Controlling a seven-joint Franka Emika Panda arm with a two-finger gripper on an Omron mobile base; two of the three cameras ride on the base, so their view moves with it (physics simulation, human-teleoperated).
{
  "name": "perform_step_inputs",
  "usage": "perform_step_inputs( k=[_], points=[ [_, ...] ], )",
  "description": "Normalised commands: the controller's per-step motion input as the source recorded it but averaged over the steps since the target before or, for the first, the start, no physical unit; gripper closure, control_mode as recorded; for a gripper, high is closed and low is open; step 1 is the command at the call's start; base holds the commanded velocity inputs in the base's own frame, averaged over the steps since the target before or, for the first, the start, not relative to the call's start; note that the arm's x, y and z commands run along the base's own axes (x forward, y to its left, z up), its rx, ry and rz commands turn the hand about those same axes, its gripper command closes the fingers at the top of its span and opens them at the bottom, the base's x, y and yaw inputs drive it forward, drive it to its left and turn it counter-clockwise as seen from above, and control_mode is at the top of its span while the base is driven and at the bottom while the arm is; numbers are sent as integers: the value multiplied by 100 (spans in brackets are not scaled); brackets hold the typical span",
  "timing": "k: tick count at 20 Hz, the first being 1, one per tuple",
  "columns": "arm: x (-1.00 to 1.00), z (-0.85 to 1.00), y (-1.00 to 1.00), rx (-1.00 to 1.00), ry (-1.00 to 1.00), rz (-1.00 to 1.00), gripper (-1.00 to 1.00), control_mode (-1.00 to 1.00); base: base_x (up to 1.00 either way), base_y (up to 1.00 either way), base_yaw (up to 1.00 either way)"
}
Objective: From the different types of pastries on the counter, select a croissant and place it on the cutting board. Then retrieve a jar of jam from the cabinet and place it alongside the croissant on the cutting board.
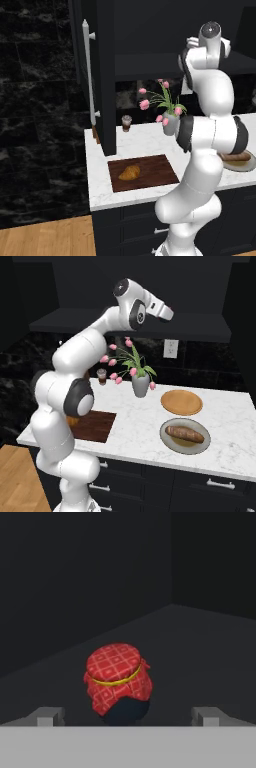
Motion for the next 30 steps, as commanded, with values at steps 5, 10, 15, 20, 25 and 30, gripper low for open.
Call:
perform_step_inputs(
  k=[5,10,15,20,25,30],
  points=[
    [33,-2,0,0,0,0,-100,-100,0,0,0],
    [15,0,-14,1,0,1,-100,-100,0,0,0],
    [18,0,-12,1,0,1,-100,-100,0,0,0],
    [9,0,-2,0,0,0,-100,-100,0,0,0],
    [11,-11,-1,0,-2,0,-100,-100,0,0,0],
    [3,-19,0,0,-4,1,100,-100,0,0,0]
  ],
)
